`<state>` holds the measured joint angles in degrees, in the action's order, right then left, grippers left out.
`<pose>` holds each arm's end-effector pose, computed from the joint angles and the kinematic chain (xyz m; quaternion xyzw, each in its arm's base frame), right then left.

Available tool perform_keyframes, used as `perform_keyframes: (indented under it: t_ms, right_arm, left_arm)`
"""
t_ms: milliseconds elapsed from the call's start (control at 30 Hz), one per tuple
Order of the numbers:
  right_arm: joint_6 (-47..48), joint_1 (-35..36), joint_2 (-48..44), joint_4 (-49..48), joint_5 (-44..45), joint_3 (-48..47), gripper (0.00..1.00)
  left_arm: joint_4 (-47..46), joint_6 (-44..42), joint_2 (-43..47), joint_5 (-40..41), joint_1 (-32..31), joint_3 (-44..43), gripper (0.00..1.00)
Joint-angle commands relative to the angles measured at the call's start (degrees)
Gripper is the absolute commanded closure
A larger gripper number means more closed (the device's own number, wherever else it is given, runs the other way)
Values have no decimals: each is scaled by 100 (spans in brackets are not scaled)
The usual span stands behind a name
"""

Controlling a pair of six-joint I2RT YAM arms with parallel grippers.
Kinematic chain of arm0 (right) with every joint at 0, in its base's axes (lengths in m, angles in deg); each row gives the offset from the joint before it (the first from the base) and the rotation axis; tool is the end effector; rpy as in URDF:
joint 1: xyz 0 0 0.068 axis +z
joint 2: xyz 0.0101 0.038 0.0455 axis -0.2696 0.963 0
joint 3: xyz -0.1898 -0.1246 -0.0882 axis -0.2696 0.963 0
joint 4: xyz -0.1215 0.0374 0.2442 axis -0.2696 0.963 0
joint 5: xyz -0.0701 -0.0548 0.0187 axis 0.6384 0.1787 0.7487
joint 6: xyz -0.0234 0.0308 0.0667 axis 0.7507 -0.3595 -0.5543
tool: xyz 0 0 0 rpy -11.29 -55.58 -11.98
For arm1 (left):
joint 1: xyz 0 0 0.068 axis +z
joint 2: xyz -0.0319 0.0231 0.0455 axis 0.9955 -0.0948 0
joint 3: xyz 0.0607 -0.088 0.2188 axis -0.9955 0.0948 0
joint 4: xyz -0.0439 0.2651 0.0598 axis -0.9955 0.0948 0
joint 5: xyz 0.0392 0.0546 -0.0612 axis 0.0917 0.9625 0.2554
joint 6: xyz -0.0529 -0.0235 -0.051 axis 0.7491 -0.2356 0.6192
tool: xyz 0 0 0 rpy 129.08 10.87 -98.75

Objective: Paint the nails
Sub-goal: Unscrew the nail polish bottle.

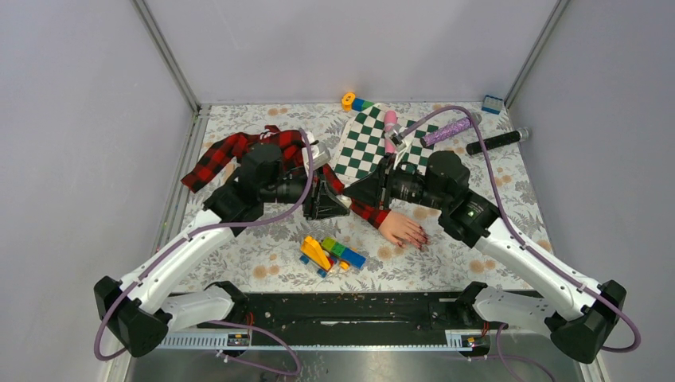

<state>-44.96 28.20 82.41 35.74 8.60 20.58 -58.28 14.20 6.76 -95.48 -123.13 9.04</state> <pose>0.1972 0.2272 0.3651 -0.2522 0.6621 0.5215 0.4753 0.1965 -0.2161 0.3310 0.4070 0.6709 -0.5032 0.3620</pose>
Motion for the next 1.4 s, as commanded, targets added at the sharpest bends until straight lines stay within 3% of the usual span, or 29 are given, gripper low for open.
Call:
perform_keyframes:
  t_ms: [0,133,267,400,433,533,733,1000,1367]
  right_arm:
    - [18,115,-38,-974,-1072,1,100]
    - [-59,110,-62,-1204,-1340,44,100]
    - [-126,117,-123,-1182,-1073,71,100]
    - [-336,107,-320,-883,206,92,39]
    - [-471,107,-370,-873,445,132,28]
    - [-796,107,-449,-990,1336,306,18]
    - [-1338,270,-313,-1351,2264,537,30]
    - [-802,977,22,-1138,3359,100,40]
    - [-687,1189,409,-757,3656,-267,62]
  left_arm:
    - [-1194,244,157,-1263,-29,44,100]
    - [-1656,582,172,-1585,68,151,100]
    - [-1520,463,182,-1410,83,137,100]
    - [-962,42,239,-488,69,40,100]
    - [-888,-19,293,-193,73,50,100]
    - [-849,-39,441,747,61,149,100]
    - [-845,155,478,1599,-38,249,100]
    - [-824,255,377,1805,-159,252,100]
    - [-818,285,308,1758,-175,233,100]
